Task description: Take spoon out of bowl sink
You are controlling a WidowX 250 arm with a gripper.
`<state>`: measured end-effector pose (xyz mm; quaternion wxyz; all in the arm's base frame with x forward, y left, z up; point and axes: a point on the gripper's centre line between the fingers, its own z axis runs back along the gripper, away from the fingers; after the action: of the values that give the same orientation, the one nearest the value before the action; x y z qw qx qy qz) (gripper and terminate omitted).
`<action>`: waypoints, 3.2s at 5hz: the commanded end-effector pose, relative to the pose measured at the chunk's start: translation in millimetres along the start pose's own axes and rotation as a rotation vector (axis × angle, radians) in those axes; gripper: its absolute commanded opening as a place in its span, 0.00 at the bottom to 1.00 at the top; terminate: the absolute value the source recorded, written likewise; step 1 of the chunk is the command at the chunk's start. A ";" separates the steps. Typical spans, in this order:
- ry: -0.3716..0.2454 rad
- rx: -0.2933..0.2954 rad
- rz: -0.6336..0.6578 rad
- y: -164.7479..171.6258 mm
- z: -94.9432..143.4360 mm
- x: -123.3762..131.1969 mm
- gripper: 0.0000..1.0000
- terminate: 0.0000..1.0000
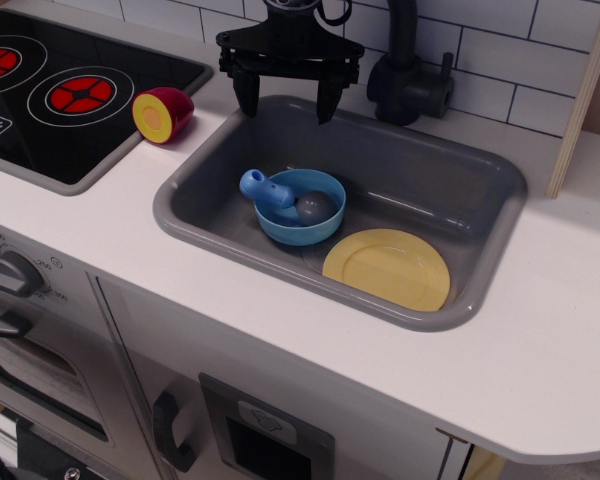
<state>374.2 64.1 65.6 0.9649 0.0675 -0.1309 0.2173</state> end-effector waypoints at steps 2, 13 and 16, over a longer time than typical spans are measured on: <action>0.038 -0.039 -0.252 5.3 7.2 -5.3 1.00 0.00; 0.223 -0.112 -1.564 37.9 -42.8 -17.7 1.00 0.00; 0.210 -0.120 -1.564 38.2 -46.5 -24.1 1.00 0.00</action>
<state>338.0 89.4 1.6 0.8446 0.0509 0.0489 -0.5308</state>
